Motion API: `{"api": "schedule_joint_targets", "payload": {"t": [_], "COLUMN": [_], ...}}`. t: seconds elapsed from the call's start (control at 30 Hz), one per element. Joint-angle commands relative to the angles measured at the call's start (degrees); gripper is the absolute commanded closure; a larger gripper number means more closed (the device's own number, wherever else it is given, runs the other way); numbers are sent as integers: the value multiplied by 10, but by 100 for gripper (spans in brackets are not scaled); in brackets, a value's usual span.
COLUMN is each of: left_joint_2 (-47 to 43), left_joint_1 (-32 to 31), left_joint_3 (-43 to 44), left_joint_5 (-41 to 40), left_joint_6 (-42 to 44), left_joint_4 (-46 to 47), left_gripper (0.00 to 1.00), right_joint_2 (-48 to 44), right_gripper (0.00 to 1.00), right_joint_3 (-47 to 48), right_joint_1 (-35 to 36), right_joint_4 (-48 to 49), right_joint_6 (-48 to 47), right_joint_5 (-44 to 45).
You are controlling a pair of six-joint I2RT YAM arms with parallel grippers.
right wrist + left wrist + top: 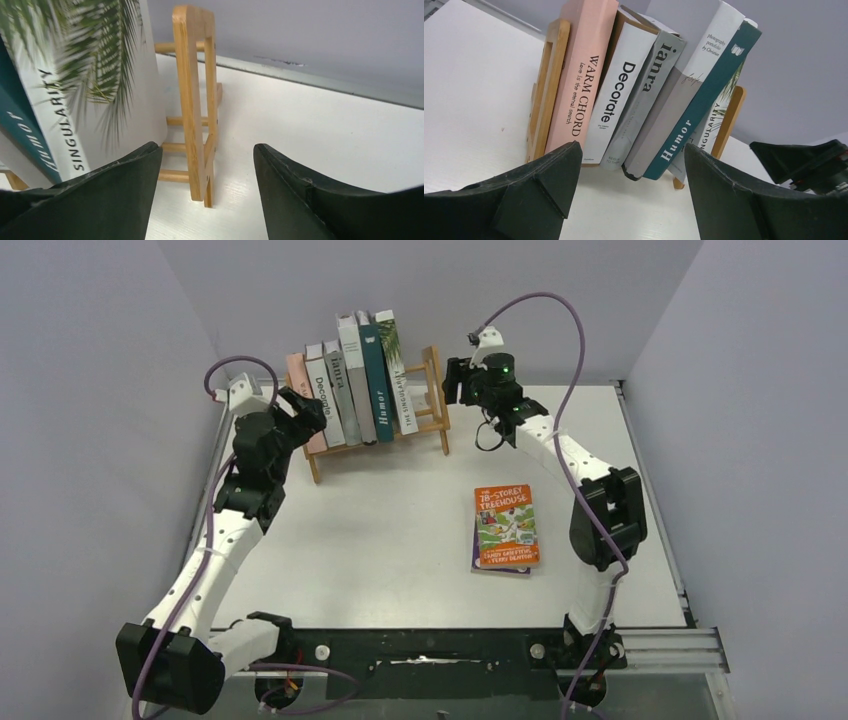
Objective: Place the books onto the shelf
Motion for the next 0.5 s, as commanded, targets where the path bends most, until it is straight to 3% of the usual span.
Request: {"api": "schedule_joint_targets", "payload": {"t": [0.0, 0.47], "left_joint_2": [4, -21], "left_joint_1": [5, 5], "left_joint_3": [32, 6], "left_joint_5": [13, 51], "left_joint_6": [14, -3], "left_joint_4": [2, 0], "left_gripper": [25, 25], "right_joint_2": [17, 104], "right_gripper": [32, 31], "right_joint_3": [44, 123], "right_joint_1": [-13, -17], "right_joint_4": [-8, -34], "right_joint_6": [-7, -5], "right_joint_5": [-50, -90]}}
